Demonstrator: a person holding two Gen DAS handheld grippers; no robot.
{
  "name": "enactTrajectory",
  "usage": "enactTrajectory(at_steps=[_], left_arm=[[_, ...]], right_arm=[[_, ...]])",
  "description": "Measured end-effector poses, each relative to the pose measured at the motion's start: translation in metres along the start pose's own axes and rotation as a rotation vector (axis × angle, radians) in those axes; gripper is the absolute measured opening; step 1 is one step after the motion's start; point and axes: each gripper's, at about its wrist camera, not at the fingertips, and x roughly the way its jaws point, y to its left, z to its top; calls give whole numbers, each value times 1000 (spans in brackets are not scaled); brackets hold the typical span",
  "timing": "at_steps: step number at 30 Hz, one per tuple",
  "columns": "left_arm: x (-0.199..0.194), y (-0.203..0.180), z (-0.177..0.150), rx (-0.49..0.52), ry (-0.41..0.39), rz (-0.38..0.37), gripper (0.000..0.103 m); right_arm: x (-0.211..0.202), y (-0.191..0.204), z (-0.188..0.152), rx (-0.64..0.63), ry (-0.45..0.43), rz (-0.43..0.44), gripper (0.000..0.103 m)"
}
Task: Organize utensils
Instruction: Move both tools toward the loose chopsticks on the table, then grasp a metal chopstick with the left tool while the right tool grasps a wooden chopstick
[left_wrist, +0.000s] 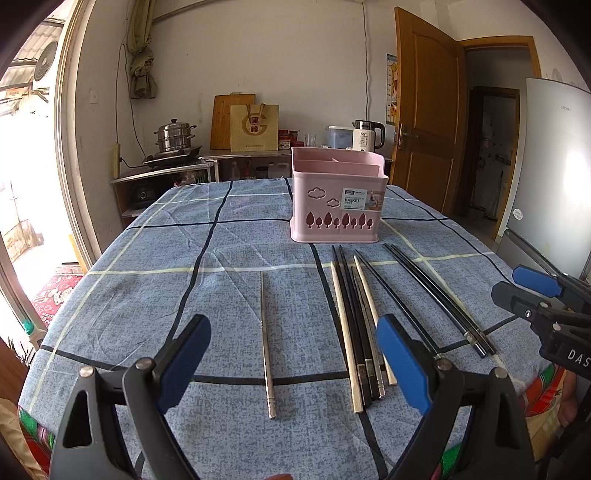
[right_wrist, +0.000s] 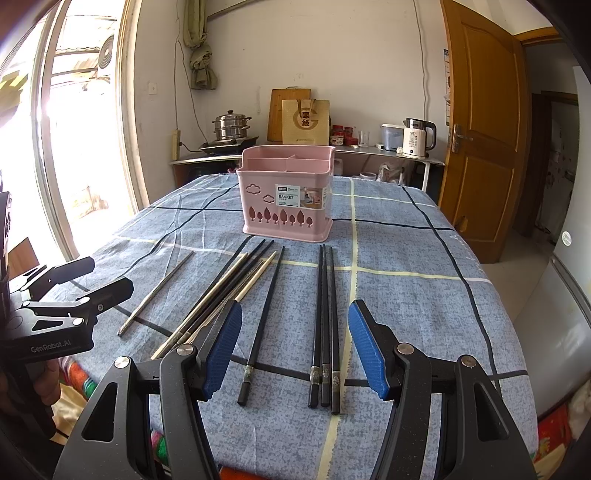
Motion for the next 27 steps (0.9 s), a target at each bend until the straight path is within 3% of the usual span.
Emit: enactTrajectory(at_steps=[13, 18, 27], left_arm=[[26, 6, 2, 26, 50, 14, 93], [47, 12, 1, 69, 99, 52, 93], [90, 36, 10, 2, 239, -13, 90]], right_arm=[[15, 0, 5, 6, 17, 11, 60], [30, 1, 12, 7, 34, 19, 60], [70, 12, 27, 15, 98, 70, 59]])
